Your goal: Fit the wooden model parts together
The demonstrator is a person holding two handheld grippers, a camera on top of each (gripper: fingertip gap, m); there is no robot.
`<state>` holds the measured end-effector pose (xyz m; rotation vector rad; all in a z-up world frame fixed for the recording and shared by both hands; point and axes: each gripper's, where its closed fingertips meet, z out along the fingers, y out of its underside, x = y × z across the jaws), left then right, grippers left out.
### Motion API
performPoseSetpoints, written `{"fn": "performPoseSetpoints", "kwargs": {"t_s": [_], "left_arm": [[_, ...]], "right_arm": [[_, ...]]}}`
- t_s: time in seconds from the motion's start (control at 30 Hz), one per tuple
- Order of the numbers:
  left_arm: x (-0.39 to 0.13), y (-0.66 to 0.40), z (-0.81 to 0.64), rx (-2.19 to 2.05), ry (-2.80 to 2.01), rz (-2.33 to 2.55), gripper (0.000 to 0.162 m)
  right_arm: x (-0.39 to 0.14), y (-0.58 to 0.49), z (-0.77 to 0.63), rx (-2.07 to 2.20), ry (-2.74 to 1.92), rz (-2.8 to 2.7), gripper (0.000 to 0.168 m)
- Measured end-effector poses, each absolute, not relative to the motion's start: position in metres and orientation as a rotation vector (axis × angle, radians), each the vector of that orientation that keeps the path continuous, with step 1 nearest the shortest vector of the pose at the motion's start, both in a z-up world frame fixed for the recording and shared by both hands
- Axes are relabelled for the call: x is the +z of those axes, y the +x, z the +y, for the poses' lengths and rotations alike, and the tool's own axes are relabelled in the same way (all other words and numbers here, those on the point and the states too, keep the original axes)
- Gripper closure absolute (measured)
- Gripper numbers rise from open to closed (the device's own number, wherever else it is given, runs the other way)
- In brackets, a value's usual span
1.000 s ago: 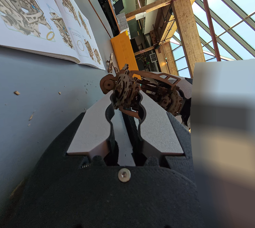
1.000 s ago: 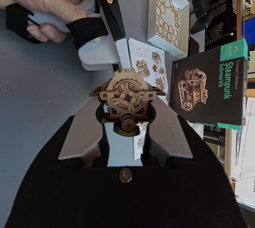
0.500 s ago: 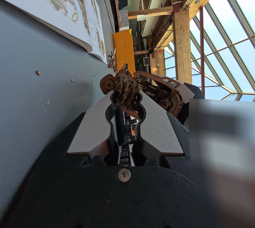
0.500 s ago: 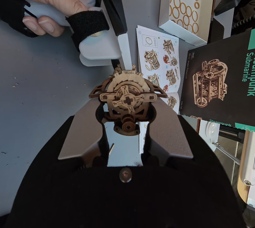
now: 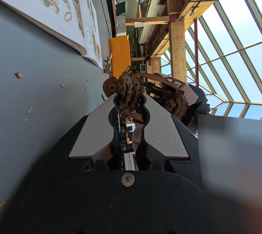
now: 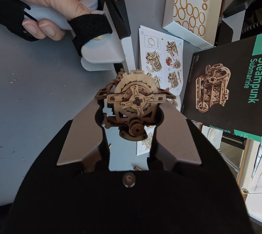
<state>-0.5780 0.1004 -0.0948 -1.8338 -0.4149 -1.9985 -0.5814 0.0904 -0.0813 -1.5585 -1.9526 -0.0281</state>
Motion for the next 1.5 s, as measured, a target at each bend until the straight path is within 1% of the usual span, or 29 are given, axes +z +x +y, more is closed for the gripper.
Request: {"fn": "performPoseSetpoints", "kwargs": {"t_s": [0.63, 1.5], "left_arm": [[-0.098, -0.573, 0.09, -1.765, -1.844, -0.21, 0.135], [-0.094, -0.569, 0.082, -1.64, -1.836, -0.034, 0.135]], "right_arm": [[-0.086, -0.578, 0.081, 0.032, -1.462, -1.992, 0.099], [-0.083, -0.576, 0.075, 0.028, -1.453, -1.943, 0.098]]}}
